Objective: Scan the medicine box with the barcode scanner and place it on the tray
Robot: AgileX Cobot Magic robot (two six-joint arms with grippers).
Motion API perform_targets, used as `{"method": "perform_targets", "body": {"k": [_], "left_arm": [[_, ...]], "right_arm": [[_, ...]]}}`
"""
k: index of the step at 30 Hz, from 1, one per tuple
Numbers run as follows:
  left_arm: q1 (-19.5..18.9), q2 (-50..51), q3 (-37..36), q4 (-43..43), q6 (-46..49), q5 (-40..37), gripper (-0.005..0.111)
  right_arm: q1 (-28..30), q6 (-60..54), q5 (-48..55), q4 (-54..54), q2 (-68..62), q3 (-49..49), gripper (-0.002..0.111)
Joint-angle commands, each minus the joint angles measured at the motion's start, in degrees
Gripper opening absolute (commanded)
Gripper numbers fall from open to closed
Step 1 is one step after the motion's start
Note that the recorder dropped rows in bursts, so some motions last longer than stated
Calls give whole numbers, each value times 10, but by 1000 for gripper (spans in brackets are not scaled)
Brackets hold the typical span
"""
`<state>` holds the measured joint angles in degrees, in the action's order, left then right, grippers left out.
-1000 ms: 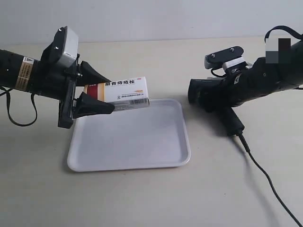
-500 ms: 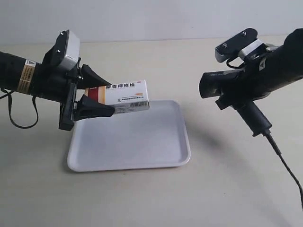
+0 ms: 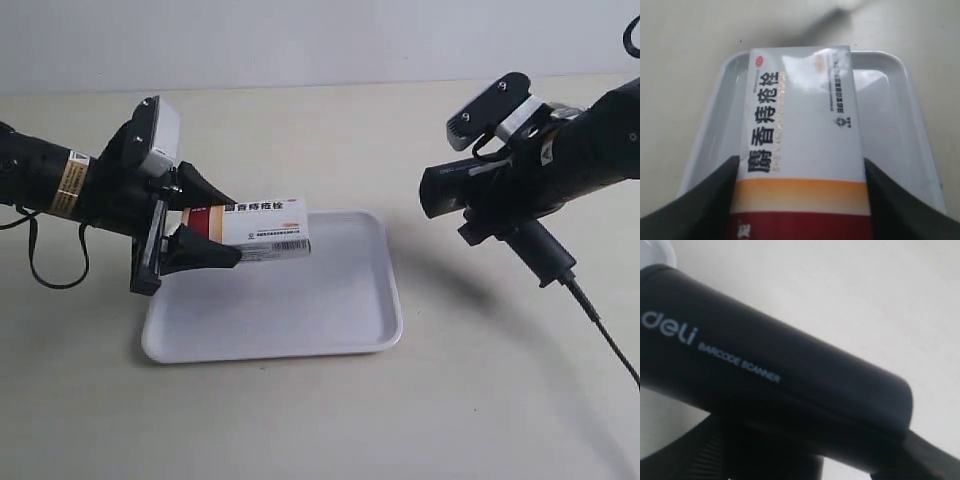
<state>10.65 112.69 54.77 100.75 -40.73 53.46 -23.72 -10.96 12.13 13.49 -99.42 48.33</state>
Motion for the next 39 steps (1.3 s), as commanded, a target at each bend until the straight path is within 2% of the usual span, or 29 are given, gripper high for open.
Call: {"method": "perform_targets", "body": {"k": [1,5,11,13,16,19,22,25,27,30,34,37,39], "left_arm": [[1,4,0,-8,-3,-14,1],[1,12,0,-49,-13,-15,1],[3,37,0,-82,-67,-66,1],[10,48,0,-103,-84,-95,1],[34,54,0,-91,-94,-132,3],[62,54,0,-79,-94,-172,16],[86,57,0,-81,-95,-234,36],[96,66,0,-81,-96,-237,56],[99,66,0,-73,-97,-236,69],[99,66,-1,-40,-121,-225,86],[99,61,-1,-35,-129,-212,105],[98,39,-1,-11,-175,-212,105],[98,14,-1,-8,-210,-214,105]], "right_arm": [[1,0,-22,4,-3,0,0],[1,51,-46,4,-8,0,0],[1,128,-91,0,-49,0,0],[1,148,-105,0,-67,1,0],[1,160,-121,0,-87,1,0],[1,161,-128,0,-101,1,0],[1,166,-138,0,-111,1,0],[0,176,-141,0,-114,1,2],[0,181,-141,0,-114,1,9],[-3,181,-142,0,-114,1,27],[-10,190,-144,0,-113,1,58],[-12,201,-137,0,-100,1,83],[-12,201,-128,0,-80,1,93]]}}
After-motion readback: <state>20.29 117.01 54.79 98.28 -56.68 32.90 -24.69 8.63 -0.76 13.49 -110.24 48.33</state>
